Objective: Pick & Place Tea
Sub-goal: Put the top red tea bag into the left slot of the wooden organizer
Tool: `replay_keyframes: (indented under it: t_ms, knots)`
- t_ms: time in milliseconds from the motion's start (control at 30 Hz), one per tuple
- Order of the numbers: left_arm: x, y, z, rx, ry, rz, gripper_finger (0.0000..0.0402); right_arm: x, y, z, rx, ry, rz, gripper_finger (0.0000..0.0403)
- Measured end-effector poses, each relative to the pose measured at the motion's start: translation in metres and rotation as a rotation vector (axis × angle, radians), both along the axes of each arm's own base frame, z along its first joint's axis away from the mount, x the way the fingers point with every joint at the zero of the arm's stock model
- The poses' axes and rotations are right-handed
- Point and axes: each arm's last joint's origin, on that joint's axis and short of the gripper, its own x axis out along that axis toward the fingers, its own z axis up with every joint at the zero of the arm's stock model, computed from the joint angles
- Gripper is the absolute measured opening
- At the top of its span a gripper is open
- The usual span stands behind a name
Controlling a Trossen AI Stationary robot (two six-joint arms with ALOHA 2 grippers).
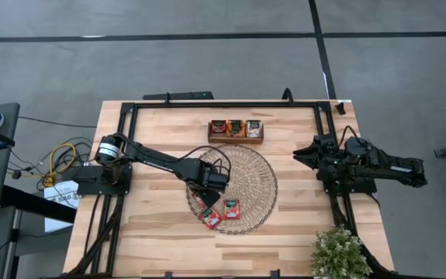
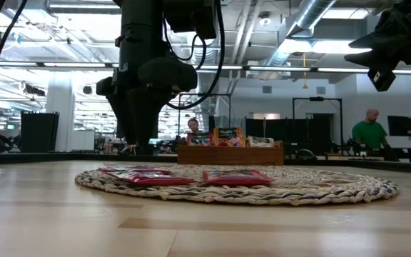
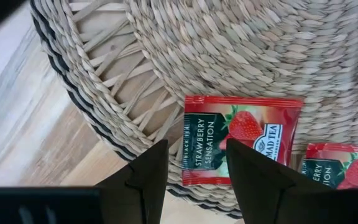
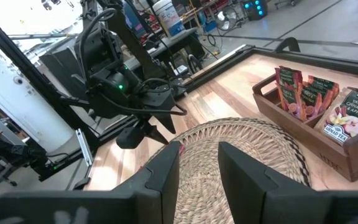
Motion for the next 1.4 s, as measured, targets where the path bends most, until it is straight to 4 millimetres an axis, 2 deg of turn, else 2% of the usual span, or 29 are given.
replay_keyframes:
  t_ms: [900, 1400]
  knots:
    - [-0.001, -0.004, 0.000, 0.045, -0.018, 0.072, 0.0155, 0.000, 0.000, 0.000, 0.000, 0.000, 0.000, 0.0103]
    - [-0.002, -0.011, -0.013, 0.030, 0.036, 0.034, 0.0155, 0.000, 0.000, 0.000, 0.000, -0.002, 0.000, 0.0103]
